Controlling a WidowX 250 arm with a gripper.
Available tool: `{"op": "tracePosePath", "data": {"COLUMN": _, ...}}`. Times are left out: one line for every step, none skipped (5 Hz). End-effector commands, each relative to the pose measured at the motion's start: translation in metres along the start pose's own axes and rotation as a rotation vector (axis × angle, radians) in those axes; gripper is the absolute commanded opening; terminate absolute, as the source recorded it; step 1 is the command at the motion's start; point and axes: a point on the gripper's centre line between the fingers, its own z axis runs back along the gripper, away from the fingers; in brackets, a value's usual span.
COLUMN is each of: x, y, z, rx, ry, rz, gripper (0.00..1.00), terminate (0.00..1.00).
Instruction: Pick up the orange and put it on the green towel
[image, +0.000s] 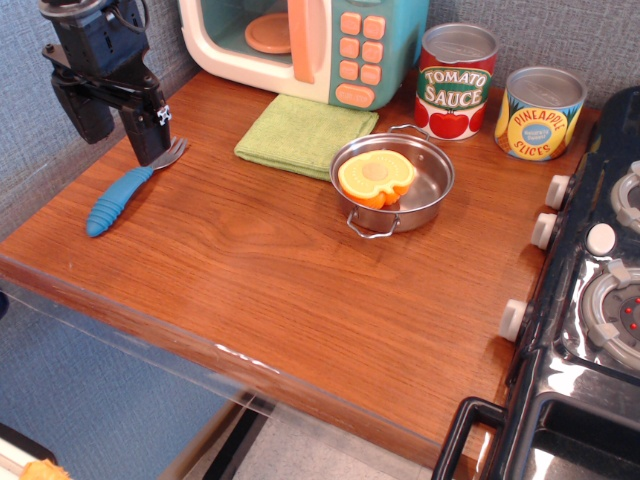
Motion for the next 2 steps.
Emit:
{"op": "tracePosePath", "data": {"x": 0.0, "y": 0.0, "z": 0.0, "rx": 0.0, "ry": 0.0, "rz": 0.0, "gripper": 1.0, "terminate": 0.0}}
{"op": "tracePosePath", "data": {"x": 0.009, "y": -0.014, "z": 0.002, "rx": -0.026, "ry": -0.01, "rz": -0.047, "gripper": 1.0, "terminate": 0.0}}
